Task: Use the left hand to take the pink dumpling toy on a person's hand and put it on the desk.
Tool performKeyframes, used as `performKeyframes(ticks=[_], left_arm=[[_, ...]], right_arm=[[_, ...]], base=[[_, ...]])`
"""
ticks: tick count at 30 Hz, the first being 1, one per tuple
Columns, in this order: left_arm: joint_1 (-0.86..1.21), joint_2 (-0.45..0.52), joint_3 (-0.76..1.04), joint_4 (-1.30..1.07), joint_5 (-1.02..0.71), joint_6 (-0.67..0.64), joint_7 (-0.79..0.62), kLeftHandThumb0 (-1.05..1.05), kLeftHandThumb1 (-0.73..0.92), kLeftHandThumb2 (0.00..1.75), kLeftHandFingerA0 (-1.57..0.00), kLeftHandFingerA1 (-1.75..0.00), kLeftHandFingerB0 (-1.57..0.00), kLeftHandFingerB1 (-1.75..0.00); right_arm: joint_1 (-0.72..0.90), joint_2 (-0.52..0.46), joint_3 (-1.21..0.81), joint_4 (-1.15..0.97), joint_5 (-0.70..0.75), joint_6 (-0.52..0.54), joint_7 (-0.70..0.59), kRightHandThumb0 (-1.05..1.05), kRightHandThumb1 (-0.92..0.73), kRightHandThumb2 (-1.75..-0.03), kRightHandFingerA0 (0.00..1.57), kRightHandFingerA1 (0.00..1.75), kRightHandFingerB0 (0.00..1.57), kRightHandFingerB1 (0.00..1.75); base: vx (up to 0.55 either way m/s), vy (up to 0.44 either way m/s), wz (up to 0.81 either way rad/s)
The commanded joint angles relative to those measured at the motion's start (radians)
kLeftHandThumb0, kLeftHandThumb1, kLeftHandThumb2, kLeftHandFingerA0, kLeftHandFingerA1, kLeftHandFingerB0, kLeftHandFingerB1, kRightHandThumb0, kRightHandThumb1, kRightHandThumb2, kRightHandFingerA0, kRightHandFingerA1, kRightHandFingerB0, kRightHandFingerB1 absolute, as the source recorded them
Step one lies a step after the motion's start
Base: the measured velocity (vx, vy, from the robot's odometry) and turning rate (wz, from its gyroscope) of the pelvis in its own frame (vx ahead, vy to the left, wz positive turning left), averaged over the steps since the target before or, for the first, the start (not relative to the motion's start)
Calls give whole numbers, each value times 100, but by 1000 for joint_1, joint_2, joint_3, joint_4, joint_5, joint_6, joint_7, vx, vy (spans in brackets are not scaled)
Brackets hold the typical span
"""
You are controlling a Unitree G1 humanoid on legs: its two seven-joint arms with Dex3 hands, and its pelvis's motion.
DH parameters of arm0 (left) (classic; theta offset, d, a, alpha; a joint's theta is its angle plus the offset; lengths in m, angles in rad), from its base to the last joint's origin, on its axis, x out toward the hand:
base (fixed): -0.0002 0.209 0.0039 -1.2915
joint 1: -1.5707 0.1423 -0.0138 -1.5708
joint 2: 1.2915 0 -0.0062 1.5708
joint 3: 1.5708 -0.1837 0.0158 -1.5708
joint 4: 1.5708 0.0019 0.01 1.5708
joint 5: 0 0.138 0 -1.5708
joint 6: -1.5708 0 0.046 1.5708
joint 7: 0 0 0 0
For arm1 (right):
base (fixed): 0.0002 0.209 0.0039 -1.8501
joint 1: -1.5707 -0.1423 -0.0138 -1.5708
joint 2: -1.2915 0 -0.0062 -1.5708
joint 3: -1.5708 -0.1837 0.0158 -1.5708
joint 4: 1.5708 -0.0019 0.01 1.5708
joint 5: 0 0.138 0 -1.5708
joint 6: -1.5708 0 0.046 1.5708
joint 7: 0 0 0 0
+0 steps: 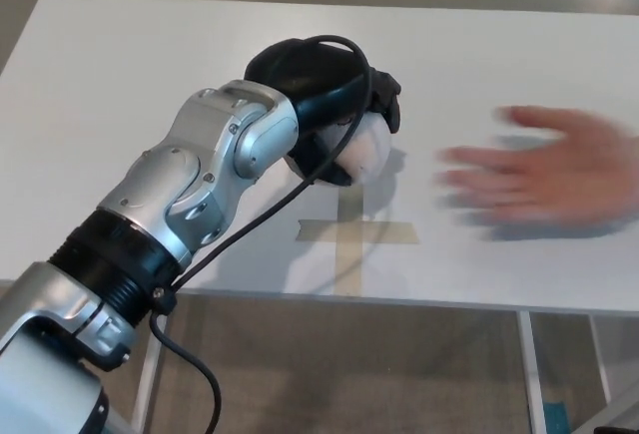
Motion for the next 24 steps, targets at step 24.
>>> performKeyframes(ticks=[24], left_arm=[[-4,29,80,-83,21,-16,-62,-27,71,61,-70,-160,-77,-49]], right_arm=[[-6,-4,-3,6,11,21,12,-27,-74,-62,56,43,47,40]], base=[[0,0,0]])
